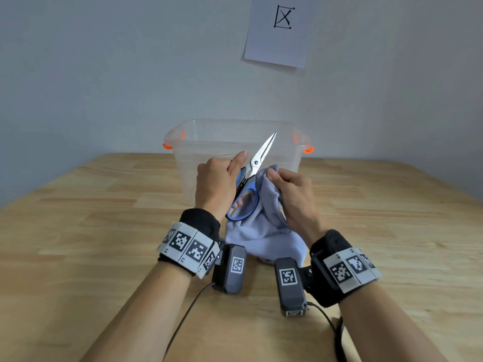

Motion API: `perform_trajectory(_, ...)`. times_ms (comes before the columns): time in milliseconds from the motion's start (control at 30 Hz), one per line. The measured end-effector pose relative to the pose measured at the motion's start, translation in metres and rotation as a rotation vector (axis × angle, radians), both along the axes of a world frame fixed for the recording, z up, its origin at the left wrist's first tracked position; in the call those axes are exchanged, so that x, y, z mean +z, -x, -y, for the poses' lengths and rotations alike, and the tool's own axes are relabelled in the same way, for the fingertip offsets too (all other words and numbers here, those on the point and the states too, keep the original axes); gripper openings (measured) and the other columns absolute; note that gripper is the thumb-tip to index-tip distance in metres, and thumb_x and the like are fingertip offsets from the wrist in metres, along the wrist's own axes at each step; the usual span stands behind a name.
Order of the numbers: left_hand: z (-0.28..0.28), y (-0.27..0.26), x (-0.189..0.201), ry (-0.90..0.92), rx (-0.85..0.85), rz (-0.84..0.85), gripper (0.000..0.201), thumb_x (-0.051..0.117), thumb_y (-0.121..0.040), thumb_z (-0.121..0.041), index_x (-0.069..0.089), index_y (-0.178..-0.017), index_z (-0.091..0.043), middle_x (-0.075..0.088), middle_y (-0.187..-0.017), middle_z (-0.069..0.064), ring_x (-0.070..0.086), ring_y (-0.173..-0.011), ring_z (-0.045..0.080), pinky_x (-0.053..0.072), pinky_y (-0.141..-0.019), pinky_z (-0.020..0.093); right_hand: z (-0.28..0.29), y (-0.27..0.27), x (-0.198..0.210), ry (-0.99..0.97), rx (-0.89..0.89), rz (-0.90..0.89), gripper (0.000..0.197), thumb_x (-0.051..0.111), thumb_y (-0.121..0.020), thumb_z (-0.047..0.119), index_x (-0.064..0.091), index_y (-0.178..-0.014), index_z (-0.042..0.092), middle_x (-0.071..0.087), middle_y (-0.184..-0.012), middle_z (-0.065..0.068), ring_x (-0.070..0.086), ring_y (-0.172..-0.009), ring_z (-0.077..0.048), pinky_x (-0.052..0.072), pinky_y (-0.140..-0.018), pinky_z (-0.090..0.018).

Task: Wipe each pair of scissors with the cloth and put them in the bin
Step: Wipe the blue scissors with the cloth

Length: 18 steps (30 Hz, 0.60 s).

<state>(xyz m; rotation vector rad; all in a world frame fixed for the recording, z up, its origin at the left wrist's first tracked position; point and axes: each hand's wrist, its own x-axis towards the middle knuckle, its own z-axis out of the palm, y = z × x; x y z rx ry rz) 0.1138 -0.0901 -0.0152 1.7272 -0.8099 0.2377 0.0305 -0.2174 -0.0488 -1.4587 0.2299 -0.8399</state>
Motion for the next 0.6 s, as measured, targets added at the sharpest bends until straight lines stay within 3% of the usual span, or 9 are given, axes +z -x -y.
perform_trajectory(67,0.000,0.002,0.000,-0.002,-0.019,-0.006,0.071,0.052,-0.100,-0.049,0.042,-0.050,0.001,0.054,-0.043,0.022,0.056,-0.036,0.028,0.043,-0.044,0.025,0.001,0.001,0.001,-0.009,0.060,-0.009,0.031,0.059,-0.099,0.018,0.065,-0.084,-0.009,0.053,-0.077,-0.015,0.048,-0.078,-0.025,0.039,-0.074,-0.041)
perform_trajectory(167,0.001,0.004,-0.001,0.006,-0.032,-0.007,0.071,0.052,-0.101,-0.048,0.052,-0.057,0.008,0.055,-0.043,0.020,0.057,-0.034,0.024,0.045,-0.043,0.023,-0.001,0.003,0.004,0.018,0.145,-0.033,0.032,0.058,-0.099,0.022,0.068,-0.089,-0.007,0.060,-0.083,-0.020,0.055,-0.082,-0.028,0.043,-0.080,-0.043)
perform_trajectory(300,0.001,0.004,-0.001,0.013,-0.027,-0.002,0.072,0.052,-0.100,-0.048,0.052,-0.061,0.012,0.057,-0.050,0.027,0.057,-0.034,0.023,0.045,-0.040,0.024,-0.007,0.009,0.008,0.037,0.191,-0.028,0.028,0.058,-0.099,0.020,0.072,-0.090,-0.003,0.070,-0.078,-0.018,0.068,-0.073,-0.023,0.054,-0.070,-0.029)
perform_trajectory(367,0.001,0.005,0.000,0.001,-0.012,0.011,0.071,0.053,-0.100,-0.048,0.048,-0.057,0.009,0.053,-0.049,0.026,0.053,-0.032,0.021,0.043,-0.040,0.025,-0.009,0.010,0.011,0.059,0.182,-0.034,0.025,0.060,-0.097,0.019,0.073,-0.086,0.000,0.072,-0.075,-0.012,0.069,-0.070,-0.019,0.054,-0.066,-0.025)
perform_trajectory(467,0.002,0.004,0.001,-0.034,0.029,0.046,0.068,0.057,-0.098,-0.048,0.033,-0.048,-0.007,0.031,-0.045,0.009,0.031,-0.040,0.021,0.030,-0.044,0.027,-0.011,0.008,0.015,0.153,0.082,-0.081,0.031,0.066,-0.095,0.020,0.065,-0.068,0.004,0.060,-0.056,0.001,0.055,-0.053,-0.009,0.044,-0.053,-0.019)
perform_trajectory(600,0.002,0.004,0.001,-0.081,0.022,0.048,0.069,0.058,-0.097,-0.048,0.027,-0.046,-0.013,0.022,-0.048,0.002,0.022,-0.052,0.023,0.024,-0.050,0.034,-0.010,0.005,0.016,0.247,0.015,-0.097,0.042,0.069,-0.093,0.021,0.057,-0.062,-0.004,0.048,-0.051,-0.003,0.043,-0.050,-0.013,0.035,-0.050,-0.021)
